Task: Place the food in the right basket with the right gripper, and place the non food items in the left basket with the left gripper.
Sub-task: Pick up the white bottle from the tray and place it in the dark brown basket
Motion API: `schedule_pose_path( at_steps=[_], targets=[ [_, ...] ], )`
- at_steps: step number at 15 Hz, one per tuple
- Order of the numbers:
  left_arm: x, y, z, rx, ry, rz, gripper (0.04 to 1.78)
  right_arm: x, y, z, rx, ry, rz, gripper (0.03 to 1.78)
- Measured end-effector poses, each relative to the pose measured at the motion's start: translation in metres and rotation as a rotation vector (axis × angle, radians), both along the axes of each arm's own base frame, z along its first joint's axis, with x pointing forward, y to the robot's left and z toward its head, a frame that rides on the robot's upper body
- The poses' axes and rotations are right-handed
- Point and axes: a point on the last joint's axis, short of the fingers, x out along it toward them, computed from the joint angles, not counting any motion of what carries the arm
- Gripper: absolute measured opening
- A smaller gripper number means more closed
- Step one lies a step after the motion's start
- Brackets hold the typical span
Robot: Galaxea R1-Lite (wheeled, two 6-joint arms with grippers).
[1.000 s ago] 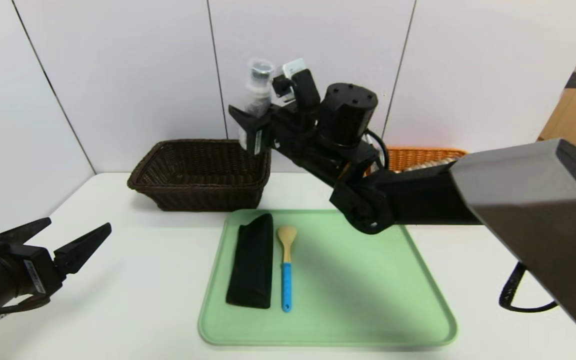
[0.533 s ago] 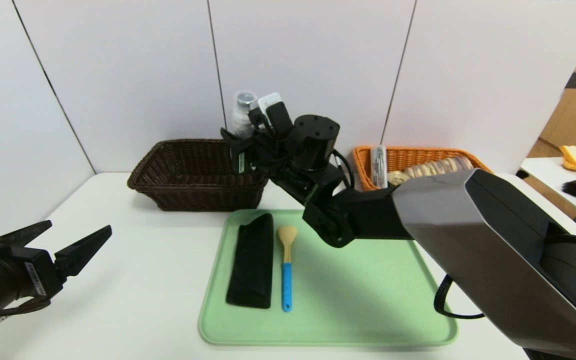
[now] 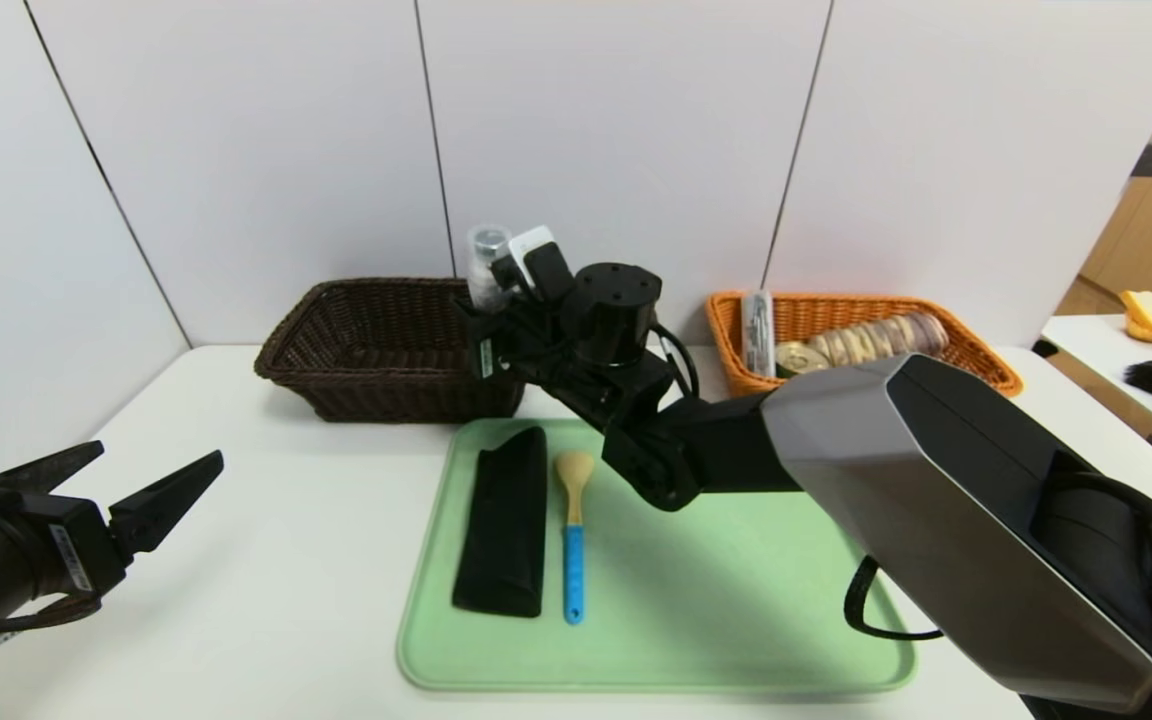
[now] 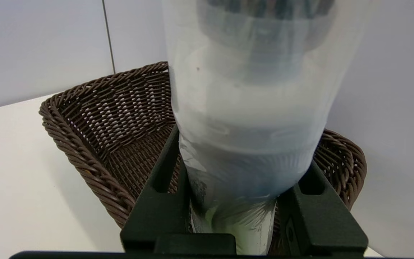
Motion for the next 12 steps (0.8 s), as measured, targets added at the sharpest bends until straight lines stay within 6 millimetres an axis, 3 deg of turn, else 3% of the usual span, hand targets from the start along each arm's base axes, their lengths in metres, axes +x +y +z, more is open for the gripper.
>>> schedule_pose_path(
  at_steps=[8,12],
  targets=[
    [0.000,0.000,0.001,-0.006,-0.002,0.002,1.69,0.001,-0.002,0.003,0.003,0.010,-0.022,1.31],
    [0.000,0.000,0.001,-0.006,-0.002,0.001,1.69,0.008,-0.016,0.031,0.029,-0.025,-0.053,1.47]
  ],
)
